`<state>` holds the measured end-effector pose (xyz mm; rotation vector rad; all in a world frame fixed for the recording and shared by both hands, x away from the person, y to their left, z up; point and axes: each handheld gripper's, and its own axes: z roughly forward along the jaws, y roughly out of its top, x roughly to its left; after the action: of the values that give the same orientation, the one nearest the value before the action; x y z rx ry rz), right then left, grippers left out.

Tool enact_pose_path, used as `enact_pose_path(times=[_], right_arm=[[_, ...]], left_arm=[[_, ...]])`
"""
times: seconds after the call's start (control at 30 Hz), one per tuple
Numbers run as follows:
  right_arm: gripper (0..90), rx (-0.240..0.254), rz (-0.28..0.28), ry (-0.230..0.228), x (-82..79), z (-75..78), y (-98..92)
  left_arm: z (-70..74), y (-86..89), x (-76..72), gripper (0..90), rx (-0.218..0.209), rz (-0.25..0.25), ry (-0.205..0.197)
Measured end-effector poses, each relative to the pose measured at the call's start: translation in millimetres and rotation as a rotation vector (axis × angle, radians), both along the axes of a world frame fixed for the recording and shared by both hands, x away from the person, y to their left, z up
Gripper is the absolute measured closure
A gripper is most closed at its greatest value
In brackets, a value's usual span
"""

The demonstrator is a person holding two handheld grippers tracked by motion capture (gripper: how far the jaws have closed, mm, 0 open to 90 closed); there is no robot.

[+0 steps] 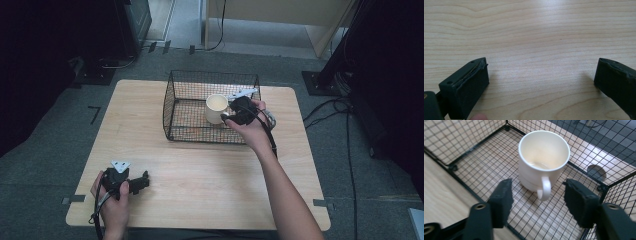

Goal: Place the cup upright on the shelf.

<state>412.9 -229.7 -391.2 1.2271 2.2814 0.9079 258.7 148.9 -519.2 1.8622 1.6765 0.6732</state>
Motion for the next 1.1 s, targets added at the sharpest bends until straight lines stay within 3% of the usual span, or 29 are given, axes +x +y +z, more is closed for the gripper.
enact_pose_path(times=[0.1, 0.2, 0.37, 0.47, 0.73, 0.93, 1.1], right_arm=[[28.1, 0.015, 0.003, -0.012, -8.6, 3.6, -3.8], [12.4, 0.028, 0.0, -0.025, -17.2, 6.2, -6.5], [2.2, 0.041, 0.002, -0.062, -32.5, 8.0, -12.2], [1.9, 0.065, 0.004, -0.078, -43.7, 8.0, -18.1], [1.7, 0.072, -0.017, -0.118, -73.3, 1.5, -42.3], [1.3, 0.077, -0.087, -0.136, -94.7, -13.6, -68.2], [1.3, 0.1, -0.131, -0.125, -108.1, -24.3, -91.2]], left_arm=[[0.1, 0.0, 0.0, 0.0, 0.0, 0.0, 0.0], [0.0, 0.0, 0.0, 0.0, 0.0, 0.0, 0.0], [0.0, 0.0, 0.0, 0.0, 0.0, 0.0, 0.0], [0.0, 0.0, 0.0, 0.0, 0.0, 0.0, 0.0], [-0.2, -0.1, 0.1, 0.0, -0.001, 0.002, -0.003], [-0.1, 0.1, 0.0, 0.0, 0.001, -0.001, -0.001], [-0.1, -0.8, 0.6, 0.0, 0.002, 0.0, 0.0]])
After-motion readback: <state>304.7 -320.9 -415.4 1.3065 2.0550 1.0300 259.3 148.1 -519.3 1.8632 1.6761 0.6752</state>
